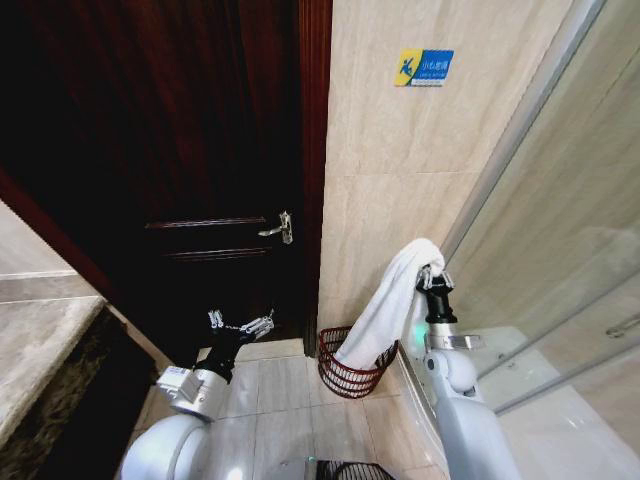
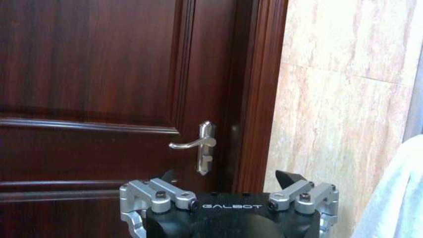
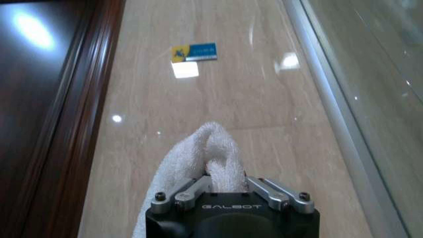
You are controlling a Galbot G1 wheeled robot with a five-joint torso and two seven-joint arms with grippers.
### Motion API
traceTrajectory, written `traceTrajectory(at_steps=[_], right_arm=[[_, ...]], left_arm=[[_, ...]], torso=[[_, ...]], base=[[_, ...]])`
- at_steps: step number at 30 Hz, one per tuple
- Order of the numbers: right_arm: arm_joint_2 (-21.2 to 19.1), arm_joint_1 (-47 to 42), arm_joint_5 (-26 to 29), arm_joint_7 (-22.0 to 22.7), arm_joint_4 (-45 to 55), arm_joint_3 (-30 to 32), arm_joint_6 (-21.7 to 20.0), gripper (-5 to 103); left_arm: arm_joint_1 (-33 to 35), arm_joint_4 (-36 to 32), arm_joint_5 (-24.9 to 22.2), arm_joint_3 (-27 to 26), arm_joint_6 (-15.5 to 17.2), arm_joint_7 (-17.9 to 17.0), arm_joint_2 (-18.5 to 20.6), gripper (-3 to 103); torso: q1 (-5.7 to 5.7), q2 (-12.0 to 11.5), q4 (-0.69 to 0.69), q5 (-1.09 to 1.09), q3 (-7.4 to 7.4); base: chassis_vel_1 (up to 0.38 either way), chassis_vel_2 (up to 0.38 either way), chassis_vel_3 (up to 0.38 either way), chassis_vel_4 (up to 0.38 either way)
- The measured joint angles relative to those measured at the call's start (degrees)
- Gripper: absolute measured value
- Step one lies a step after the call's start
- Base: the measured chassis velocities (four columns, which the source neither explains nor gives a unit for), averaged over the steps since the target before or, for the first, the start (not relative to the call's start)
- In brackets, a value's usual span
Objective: Discard the used towel into the hamper.
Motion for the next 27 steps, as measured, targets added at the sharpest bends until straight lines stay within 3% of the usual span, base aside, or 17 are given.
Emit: traceTrajectory(at_steps=[17, 20, 21, 22, 27], right_arm=[[0.6, -0.7, 2.2, -5.0, -6.2, 0.8, 3.3, 8], [0.6, -1.2, 3.2, -7.5, -6.9, 0.8, 3.8, 8], [0.6, -2.1, 4.9, -12.2, -8.3, 1.1, 3.9, 8], [0.5, -2.7, 5.4, -13.9, -9.2, 1.1, 3.9, 8], [0.9, -3.8, 5.9, -15.5, -13.6, 1.3, 4.9, 8]], left_arm=[[0.0, 0.0, 0.0, 0.0, 0.0, 0.0, 0.0, 100], [0.0, 0.0, 0.0, 0.0, 0.0, 0.0, 0.0, 100], [0.0, 0.0, 0.0, 0.0, 0.0, 0.0, 0.0, 100], [0.0, 0.0, 0.0, 0.0, 0.0, 0.0, 0.0, 100], [0.0, 0.0, 0.0, 0.0, 0.0, 0.0, 0.0, 100]], torso=[[-0.01, 0.0, 0.01, 0.0, 0.0], [0.01, 0.0, 0.01, -0.03, 0.01], [0.05, 0.0, 0.03, 0.01, 0.02], [0.07, 0.0, 0.03, 0.01, 0.03], [0.01, 0.0, -0.04, -0.03, 0.01]], base=[[-0.065, 0.063, 0.067, -0.065], [-0.176, 0.168, 0.185, -0.167], [-0.155, 0.135, 0.134, -0.153], [-0.117, 0.135, 0.134, -0.019], [-0.06, 0.035, 0.03, -0.01]])
